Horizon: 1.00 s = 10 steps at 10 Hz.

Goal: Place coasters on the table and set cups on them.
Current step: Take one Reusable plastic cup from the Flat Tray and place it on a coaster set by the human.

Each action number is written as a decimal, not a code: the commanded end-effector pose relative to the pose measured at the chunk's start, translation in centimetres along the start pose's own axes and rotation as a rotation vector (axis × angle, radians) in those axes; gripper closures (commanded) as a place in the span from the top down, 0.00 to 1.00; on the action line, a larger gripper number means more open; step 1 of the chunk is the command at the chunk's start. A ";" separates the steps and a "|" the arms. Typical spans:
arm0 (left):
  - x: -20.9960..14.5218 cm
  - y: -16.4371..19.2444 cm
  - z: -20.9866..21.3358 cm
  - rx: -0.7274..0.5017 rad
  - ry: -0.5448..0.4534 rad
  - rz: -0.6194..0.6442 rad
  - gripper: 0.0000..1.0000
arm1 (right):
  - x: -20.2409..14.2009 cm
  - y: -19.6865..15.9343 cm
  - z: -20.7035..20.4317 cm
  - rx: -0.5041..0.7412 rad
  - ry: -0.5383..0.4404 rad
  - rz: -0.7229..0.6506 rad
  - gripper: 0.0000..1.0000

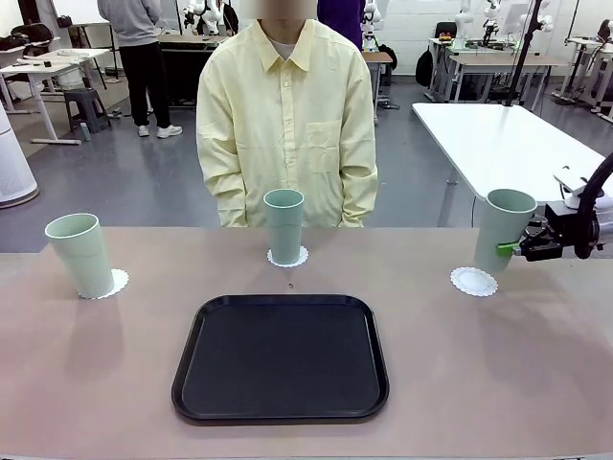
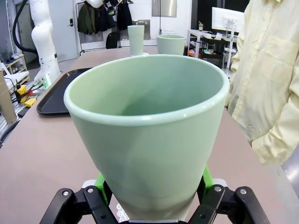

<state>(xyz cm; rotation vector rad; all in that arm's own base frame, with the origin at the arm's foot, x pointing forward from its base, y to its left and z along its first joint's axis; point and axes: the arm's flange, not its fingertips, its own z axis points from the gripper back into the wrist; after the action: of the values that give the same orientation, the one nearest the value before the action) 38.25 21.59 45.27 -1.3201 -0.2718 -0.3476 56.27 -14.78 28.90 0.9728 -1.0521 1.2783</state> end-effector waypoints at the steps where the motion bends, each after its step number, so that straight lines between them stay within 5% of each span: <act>1: 0.1 -0.2 0.1 -0.007 -0.009 -0.007 1.00 | 0.4 0.6 -0.6 0.029 0.015 0.027 0.83; 10: 0.1 -0.2 0.1 -0.007 -0.009 -0.007 1.00 | -2.4 -0.3 -3.0 0.077 -0.011 -0.011 0.83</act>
<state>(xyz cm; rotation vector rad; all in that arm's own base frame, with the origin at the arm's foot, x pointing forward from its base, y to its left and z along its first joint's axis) 38.25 21.59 45.27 -1.3201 -0.2718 -0.3476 56.42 -12.34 25.89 1.0476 -1.0312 1.2817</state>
